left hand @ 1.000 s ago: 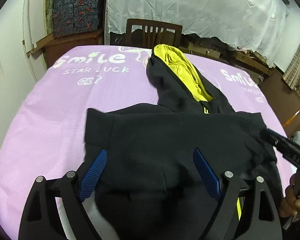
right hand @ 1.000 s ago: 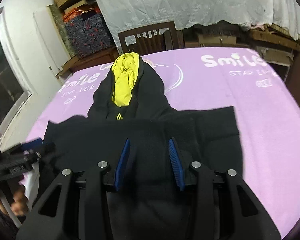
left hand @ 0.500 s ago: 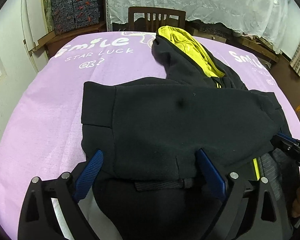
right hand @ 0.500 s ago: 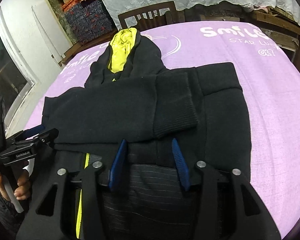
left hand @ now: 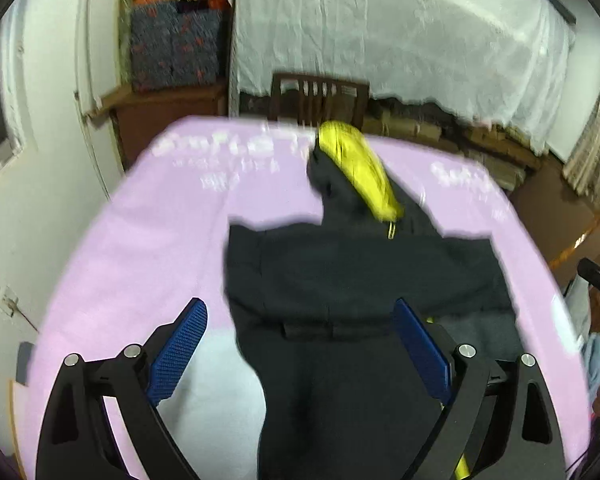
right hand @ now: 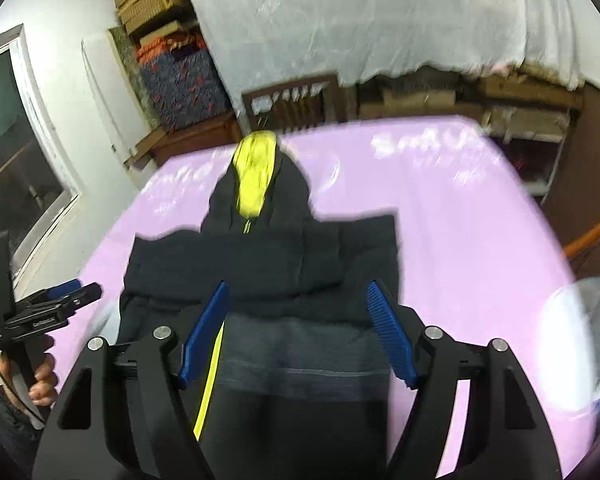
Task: Fold large clothes
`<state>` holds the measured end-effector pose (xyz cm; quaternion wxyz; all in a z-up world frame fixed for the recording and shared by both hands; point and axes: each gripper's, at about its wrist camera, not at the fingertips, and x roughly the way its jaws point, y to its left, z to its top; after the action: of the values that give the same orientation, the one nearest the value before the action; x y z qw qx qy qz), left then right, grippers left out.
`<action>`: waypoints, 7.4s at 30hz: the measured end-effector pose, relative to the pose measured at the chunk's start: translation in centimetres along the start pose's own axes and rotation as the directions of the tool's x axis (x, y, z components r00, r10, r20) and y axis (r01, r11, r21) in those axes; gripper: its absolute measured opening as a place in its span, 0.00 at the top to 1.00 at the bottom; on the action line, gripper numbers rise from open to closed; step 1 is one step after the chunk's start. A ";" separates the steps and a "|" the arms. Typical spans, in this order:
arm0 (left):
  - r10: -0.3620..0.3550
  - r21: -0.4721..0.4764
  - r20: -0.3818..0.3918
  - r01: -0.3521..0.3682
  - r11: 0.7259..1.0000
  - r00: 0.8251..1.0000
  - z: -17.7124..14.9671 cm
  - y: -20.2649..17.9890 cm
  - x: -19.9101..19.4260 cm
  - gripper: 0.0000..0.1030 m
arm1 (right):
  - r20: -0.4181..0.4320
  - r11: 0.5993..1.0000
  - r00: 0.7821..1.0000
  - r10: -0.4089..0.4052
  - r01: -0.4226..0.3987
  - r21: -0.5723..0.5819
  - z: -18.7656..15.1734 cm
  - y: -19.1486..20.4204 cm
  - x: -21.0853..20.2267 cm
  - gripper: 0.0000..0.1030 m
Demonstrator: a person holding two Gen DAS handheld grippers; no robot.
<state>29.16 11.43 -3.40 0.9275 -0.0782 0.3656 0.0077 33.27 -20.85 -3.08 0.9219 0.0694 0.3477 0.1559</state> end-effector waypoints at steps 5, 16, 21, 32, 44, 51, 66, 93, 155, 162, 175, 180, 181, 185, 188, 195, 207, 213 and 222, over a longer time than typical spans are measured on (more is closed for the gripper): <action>-0.061 -0.053 0.079 0.065 0.996 0.995 5.2 -0.3 -4.3 0.08 | 0.100 0.999 0.995 0.029 -0.032 0.033 5.9 -0.4 -4.9 0.25; -0.067 -0.064 -0.070 0.063 0.996 0.995 2.2 -1.3 6.5 0.08 | 0.079 0.994 0.993 0.087 -0.091 0.053 11.5 -0.6 2.6 0.08; -0.002 -0.051 -0.179 -0.008 0.999 0.984 -1.0 0.7 12.6 0.08 | -0.030 0.999 0.999 0.034 -0.034 -0.009 11.2 1.7 12.0 0.08; 0.081 0.007 -0.153 -0.081 0.997 0.985 -3.1 0.7 14.3 0.03 | -0.161 0.972 0.980 -0.115 0.078 -0.220 7.4 7.8 29.4 0.08; 0.093 0.010 -0.154 -0.093 0.996 0.984 -3.1 0.5 14.4 0.03 | -0.251 0.999 0.967 -0.049 0.048 -0.013 7.3 4.7 30.9 0.92; 0.090 0.009 -0.154 -0.090 0.996 0.984 -3.1 0.4 14.3 0.03 | -0.147 1.000 0.989 0.020 -0.021 -0.005 6.5 4.1 24.5 0.98; 0.096 0.009 -0.153 -0.096 0.995 0.984 -3.2 0.4 14.3 0.03 | -0.174 0.994 0.978 -0.112 0.109 -0.028 10.8 4.9 27.4 0.45; 0.031 -0.138 -0.149 -0.052 0.989 0.988 -3.1 3.1 13.7 0.03 | -0.185 0.997 0.982 0.031 -0.043 -0.058 -5.0 -0.5 9.4 0.52; -0.057 -0.033 -0.109 0.054 0.998 0.992 -4.5 -3.5 9.1 0.03 | -0.184 0.970 0.959 0.216 -0.188 0.156 -4.1 3.1 9.0 0.71; 0.037 0.054 -0.208 -0.026 0.998 0.977 -6.4 -3.8 12.3 0.03 | -0.266 0.956 0.935 0.234 -0.170 0.241 -8.9 0.2 11.7 0.88; -0.015 0.082 -0.028 0.017 0.996 0.999 -1.9 -5.7 7.3 0.03 | -0.097 0.971 0.977 0.191 -0.173 0.167 -3.2 2.0 8.5 0.80; -0.025 0.113 -0.119 0.038 0.993 0.993 -3.1 -6.9 12.7 0.03 | -0.152 0.963 0.969 0.195 -0.159 0.218 -3.2 1.8 13.0 0.79; -0.013 0.110 -0.158 0.031 0.993 0.987 -4.1 -6.5 14.4 0.03 | -0.194 0.956 0.960 0.200 -0.149 0.252 -4.1 1.1 14.4 0.78; 0.032 0.182 -0.131 -0.008 0.983 0.991 -4.2 -7.5 14.2 0.03 | -0.193 0.906 0.930 0.312 -0.231 0.354 -4.7 -1.3 15.7 0.84; 0.003 0.138 -0.148 0.018 0.990 0.989 -3.8 -6.5 13.3 0.03 | -0.186 0.905 0.932 0.310 -0.229 0.359 -4.8 -1.6 14.8 0.83; -0.082 0.041 -0.130 0.088 0.995 0.988 -3.9 -4.2 8.2 0.03 | -0.101 0.931 0.945 0.311 -0.281 0.234 -4.6 1.4 8.3 0.71; -0.064 0.124 -0.214 0.092 0.988 0.975 -6.0 -6.1 12.3 0.03 | -0.250 0.906 0.891 0.379 -0.302 0.298 -7.8 1.2 13.1 0.70; -0.084 0.070 -0.175 0.098 0.993 0.981 -5.1 -4.8 10.2 0.03 | -0.177 0.900 0.902 0.394 -0.339 0.275 -6.6 0.4 9.6 0.68; -0.089 -0.010 -0.119 0.089 0.996 0.989 -8.9 0.5 2.5 0.03 | -0.103 0.928 0.958 0.267 -0.227 0.296 -10.5 -5.6 1.0 0.49</action>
<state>24.89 10.43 -11.59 0.9032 -0.0970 0.4165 -0.0376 28.41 -25.59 -12.87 0.8488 0.2315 0.4191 0.2244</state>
